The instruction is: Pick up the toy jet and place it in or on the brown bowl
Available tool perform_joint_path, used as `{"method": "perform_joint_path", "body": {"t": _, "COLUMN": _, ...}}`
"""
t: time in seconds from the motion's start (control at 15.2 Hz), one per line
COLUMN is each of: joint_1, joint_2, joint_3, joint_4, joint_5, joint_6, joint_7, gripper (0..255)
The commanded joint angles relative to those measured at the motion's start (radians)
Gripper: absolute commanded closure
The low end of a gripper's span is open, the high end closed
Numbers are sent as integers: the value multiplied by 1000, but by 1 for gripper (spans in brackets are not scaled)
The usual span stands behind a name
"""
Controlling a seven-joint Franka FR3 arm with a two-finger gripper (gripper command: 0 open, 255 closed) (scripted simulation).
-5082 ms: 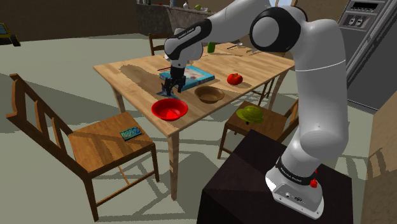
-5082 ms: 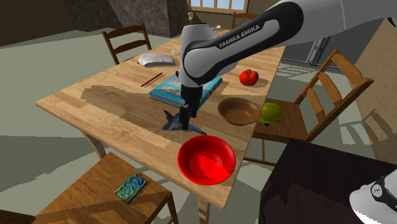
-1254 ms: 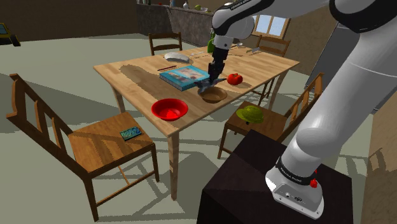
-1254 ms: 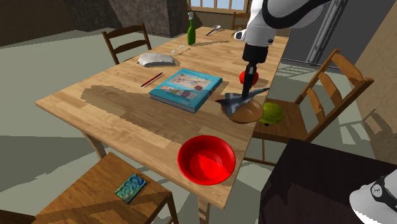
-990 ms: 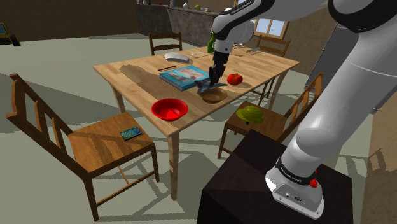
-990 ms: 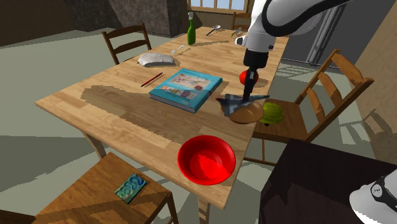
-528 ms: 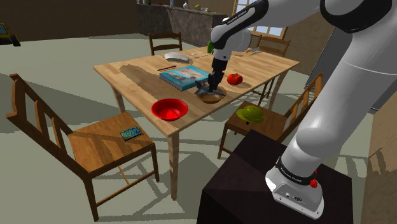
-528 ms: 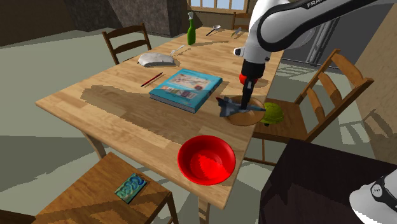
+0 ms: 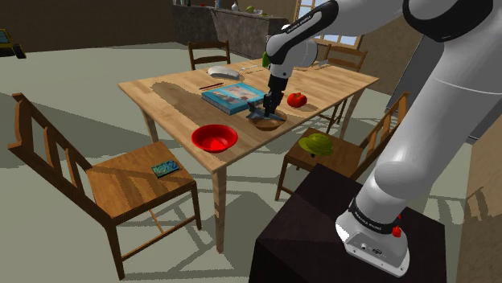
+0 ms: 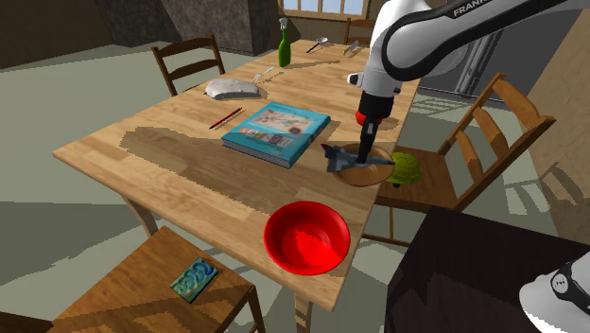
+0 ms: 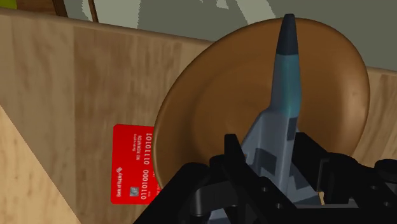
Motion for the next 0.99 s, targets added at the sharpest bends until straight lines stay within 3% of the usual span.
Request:
{"method": "perform_joint_path", "body": {"t": 0.0, "joint_1": 2, "joint_2": 4, "joint_3": 2, "joint_4": -4, "joint_5": 1, "joint_6": 0, "joint_7": 0, "gripper": 255}}
{"method": "perform_joint_path", "body": {"t": 0.07, "joint_1": 3, "joint_2": 6, "joint_3": 3, "joint_4": -4, "joint_5": 2, "joint_6": 1, "joint_7": 0, "gripper": 0}}
{"method": "perform_joint_path", "body": {"t": 0.4, "joint_1": 2, "joint_2": 4, "joint_3": 2, "joint_4": -4, "joint_5": 1, "joint_6": 0, "joint_7": 0, "gripper": 0}}
{"method": "perform_joint_path", "body": {"t": 0.66, "joint_1": -8, "joint_2": -49, "joint_3": -7, "joint_4": 69, "joint_5": -30, "joint_6": -123, "joint_7": 19, "gripper": 0}}
{"method": "perform_joint_path", "body": {"t": 0.92, "joint_1": -8, "joint_2": -49, "joint_3": -7, "joint_4": 69, "joint_5": -30, "joint_6": -123, "joint_7": 19, "gripper": 0}}
